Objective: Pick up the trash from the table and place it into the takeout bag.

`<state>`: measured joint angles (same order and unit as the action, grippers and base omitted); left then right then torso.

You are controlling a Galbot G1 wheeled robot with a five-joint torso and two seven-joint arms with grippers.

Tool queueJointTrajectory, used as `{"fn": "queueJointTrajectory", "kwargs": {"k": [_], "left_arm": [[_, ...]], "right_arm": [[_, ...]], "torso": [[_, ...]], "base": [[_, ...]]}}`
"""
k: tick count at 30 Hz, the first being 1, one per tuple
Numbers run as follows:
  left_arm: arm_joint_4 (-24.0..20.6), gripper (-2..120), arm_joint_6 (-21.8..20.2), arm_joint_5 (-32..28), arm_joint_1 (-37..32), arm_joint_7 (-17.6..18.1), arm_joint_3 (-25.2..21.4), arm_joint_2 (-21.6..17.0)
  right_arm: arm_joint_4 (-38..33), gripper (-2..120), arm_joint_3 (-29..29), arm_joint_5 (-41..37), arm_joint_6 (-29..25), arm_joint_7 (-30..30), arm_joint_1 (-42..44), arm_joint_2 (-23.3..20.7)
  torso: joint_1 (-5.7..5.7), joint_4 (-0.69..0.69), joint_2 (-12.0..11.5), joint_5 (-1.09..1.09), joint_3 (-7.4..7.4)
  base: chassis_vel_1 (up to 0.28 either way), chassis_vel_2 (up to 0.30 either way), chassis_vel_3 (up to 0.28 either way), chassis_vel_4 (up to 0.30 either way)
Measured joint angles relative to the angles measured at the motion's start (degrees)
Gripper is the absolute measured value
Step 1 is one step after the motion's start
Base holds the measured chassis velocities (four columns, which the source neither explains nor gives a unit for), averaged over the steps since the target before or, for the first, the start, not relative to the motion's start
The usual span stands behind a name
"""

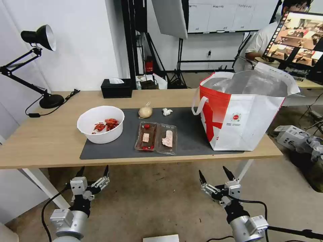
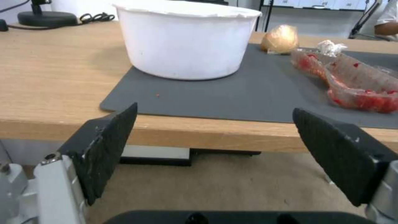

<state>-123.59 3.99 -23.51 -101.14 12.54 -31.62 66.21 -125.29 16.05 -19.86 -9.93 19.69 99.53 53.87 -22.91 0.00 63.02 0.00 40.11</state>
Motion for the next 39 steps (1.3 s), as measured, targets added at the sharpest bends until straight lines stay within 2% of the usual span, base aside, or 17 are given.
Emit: {"fn": "queueJointTrajectory", "kwargs": {"k": [2, 3, 5, 6, 9, 10, 11, 13, 14, 16, 18, 19, 21, 24, 32, 34, 39], "left_arm": [[-1.0, 100, -2.4, -0.1, 1.0, 0.1, 0.1, 0.5], [-1.0, 100, -2.4, -0.1, 1.0, 0.1, 0.1, 0.5], [-3.0, 100, -7.0, -0.5, 2.9, 0.7, 0.3, 1.6], [-3.0, 100, -7.0, -0.5, 2.9, 0.7, 0.3, 1.6], [-5.2, 100, -12.2, -1.0, 5.1, 1.3, 0.6, 2.7], [-6.4, 100, -15.1, -1.2, 6.3, 1.6, 0.7, 3.4], [-6.4, 100, -15.1, -1.2, 6.3, 1.6, 0.7, 3.4], [-8.1, 100, -19.1, -1.5, 8.0, 2.0, 0.9, 4.2], [-8.1, 100, -19.1, -1.5, 8.0, 2.0, 0.9, 4.2], [-9.0, 100, -20.8, -1.7, 9.0, 2.3, 1.0, 4.7], [-11.7, 100, -24.5, -2.2, 12.1, 2.6, 1.4, 6.2], [-11.7, 100, -24.5, -2.2, 12.1, 2.6, 1.4, 6.2], [-14.5, 100, -27.9, -2.8, 15.0, 2.9, 1.9, 7.5], [-15.0, 100, -28.5, -3.0, 15.5, 3.1, 2.0, 7.8], [-15.1, 100, -28.4, -3.0, 15.1, 3.2, 1.9, 8.0], [-15.1, 100, -28.3, -3.0, 15.0, 3.2, 1.9, 8.1], [-15.1, 100, -28.1, -3.0, 14.9, 3.2, 1.8, 8.2]], "right_arm": [[-1.5, 100, 3.4, -0.1, 3.8, -2.1, 0.2, 1.8], [-1.5, 100, 3.4, -0.1, 3.8, -2.1, 0.2, 1.8], [-3.3, 100, 7.5, -0.3, 8.4, -4.6, 0.5, 3.9], [-3.3, 100, 7.5, -0.3, 8.4, -4.6, 0.5, 3.9], [-5.3, 100, 11.9, -0.5, 13.5, -7.5, 0.8, 6.4], [-6.5, 100, 14.4, -0.7, 16.5, -9.1, 1.0, 7.7], [-6.5, 100, 14.4, -0.7, 16.5, -9.1, 1.0, 7.7], [-8.1, 100, 17.9, -0.8, 20.4, -11.3, 1.3, 9.6], [-8.1, 100, 17.9, -0.8, 20.4, -11.3, 1.3, 9.6], [-9.6, 100, 21.4, -1.0, 24.4, -13.4, 1.6, 11.5], [-11.1, 100, 24.8, -1.1, 28.2, -15.5, 1.8, 13.3], [-11.1, 100, 24.8, -1.1, 28.2, -15.5, 1.8, 13.3], [-12.9, 100, 28.7, -1.3, 32.6, -18.0, 2.1, 15.4], [-14.3, 100, 31.9, -1.5, 36.3, -20.0, 2.3, 17.1], [-14.8, 100, 32.9, -1.8, 37.3, -21.0, 2.4, 17.8], [-14.3, 100, 31.0, -4.2, 33.0, -22.4, 2.3, 18.5], [-13.5, 100, 27.9, -8.2, 27.4, -23.5, 2.0, 19.1]], "torso": [[0.00, 0.01, 0.0, 0.00, 0.00], [0.00, 0.01, 0.0, 0.00, 0.00], [0.00, -0.01, 0.0, 0.00, 0.00], [0.00, -0.01, 0.0, 0.00, 0.00], [0.00, 0.00, 0.0, 0.00, 0.00], [0.00, -0.01, 0.0, 0.00, 0.00], [0.00, -0.01, 0.0, 0.00, 0.00], [0.00, 0.00, 0.0, 0.01, 0.00], [0.00, 0.00, 0.0, 0.01, 0.00], [0.00, 0.00, 0.0, 0.02, 0.01], [0.00, 0.00, 0.0, 0.00, 0.00], [0.00, 0.00, 0.0, 0.00, 0.00], [0.00, -0.03, 0.0, 0.01, 0.00], [-0.01, -0.01, 0.0, 0.00, 0.00], [-0.01, 0.00, 0.0, 0.00, 0.00], [0.00, 0.00, 0.0, 0.00, 0.00], [0.00, -0.01, 0.0, -0.03, 0.00]], "base": [[0.000, 0.000, 0.000, 0.000], [0.000, 0.000, 0.000, 0.000], [0.000, 0.000, 0.000, 0.000], [0.000, 0.000, 0.000, 0.000], [0.000, 0.000, 0.000, 0.000], [0.000, 0.000, 0.000, 0.000], [0.000, 0.000, 0.000, 0.000], [0.000, 0.000, 0.000, 0.000], [0.000, 0.000, 0.000, 0.000], [0.000, 0.000, 0.000, 0.000], [0.000, 0.000, 0.000, 0.000], [0.000, 0.000, 0.000, 0.000], [0.000, 0.000, 0.000, 0.000], [0.000, 0.000, 0.000, 0.000], [0.000, 0.000, 0.000, 0.000], [0.000, 0.000, 0.000, 0.000], [0.000, 0.000, 0.000, 0.000]]}}
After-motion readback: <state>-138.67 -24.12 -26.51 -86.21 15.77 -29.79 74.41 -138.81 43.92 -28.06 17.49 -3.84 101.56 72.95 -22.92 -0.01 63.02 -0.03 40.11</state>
